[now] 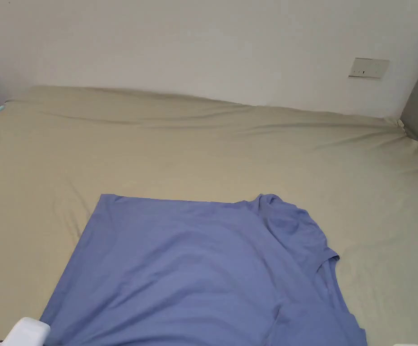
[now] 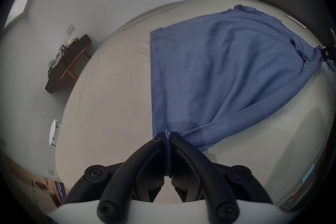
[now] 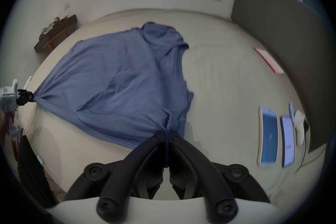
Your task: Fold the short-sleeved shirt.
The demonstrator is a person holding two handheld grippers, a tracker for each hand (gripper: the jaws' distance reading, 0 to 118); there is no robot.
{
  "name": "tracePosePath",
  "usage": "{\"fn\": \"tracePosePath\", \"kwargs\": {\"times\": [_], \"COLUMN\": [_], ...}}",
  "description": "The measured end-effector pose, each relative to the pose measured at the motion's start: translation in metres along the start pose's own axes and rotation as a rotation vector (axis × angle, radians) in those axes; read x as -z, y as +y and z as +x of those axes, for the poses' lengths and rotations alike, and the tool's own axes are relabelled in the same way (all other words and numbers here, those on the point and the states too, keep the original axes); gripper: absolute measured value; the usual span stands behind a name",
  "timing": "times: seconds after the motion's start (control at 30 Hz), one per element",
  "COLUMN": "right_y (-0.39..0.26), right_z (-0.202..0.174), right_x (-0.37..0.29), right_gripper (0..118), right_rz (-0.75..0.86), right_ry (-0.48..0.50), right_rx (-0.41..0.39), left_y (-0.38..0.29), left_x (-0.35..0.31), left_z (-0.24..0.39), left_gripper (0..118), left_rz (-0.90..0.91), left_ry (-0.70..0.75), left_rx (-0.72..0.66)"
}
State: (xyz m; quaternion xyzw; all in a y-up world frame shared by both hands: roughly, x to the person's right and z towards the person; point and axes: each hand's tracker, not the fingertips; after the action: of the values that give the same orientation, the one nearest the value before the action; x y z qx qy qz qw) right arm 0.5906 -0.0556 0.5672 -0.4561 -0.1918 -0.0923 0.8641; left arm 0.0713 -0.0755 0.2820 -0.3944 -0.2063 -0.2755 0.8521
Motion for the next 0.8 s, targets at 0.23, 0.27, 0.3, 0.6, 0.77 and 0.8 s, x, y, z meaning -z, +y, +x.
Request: {"fn": "tracePosePath", "kwargs": {"times": [0.23,0.27,0.3,0.6,0.77,0.8], "right_y": [-0.031,-0.034,-0.036,-0.04,0.01,0.023], "right_z": [-0.005,-0.005,-0.006,-0.02,-0.029,-0.034], "right_x": [-0.023,-0.024,-0.024,-0.001,-0.05,-0.064], "right_gripper": [6,6,6,42,99,99], "right_rz": [-0.12,-0.135,-0.149,-0.226,0.095,0.171], "right_ry": [-0.014,-0.01,-0.013,-0.127,-0.206,-0.192], "right_rx": [-0.01,0.002,0.008,-0.035,-0.005,0.001], "left_y": [-0.041,-0.044,-0.046,-0.038,0.005,0.017], "left_x": [-0.007,-0.01,-0.01,-0.008,-0.045,-0.056], "left_z": [0.001,0.004,0.004,0.006,-0.013,-0.016], "left_gripper": [1,1,1,20,118,117], "left_rz": [-0.09,-0.089,-0.095,-0.115,0.043,0.088], "left_ry": [-0.037,-0.036,-0.036,-0.025,-0.037,-0.04], "left_rx": [0.06,0.06,0.07,0.081,-0.184,-0.236]}}
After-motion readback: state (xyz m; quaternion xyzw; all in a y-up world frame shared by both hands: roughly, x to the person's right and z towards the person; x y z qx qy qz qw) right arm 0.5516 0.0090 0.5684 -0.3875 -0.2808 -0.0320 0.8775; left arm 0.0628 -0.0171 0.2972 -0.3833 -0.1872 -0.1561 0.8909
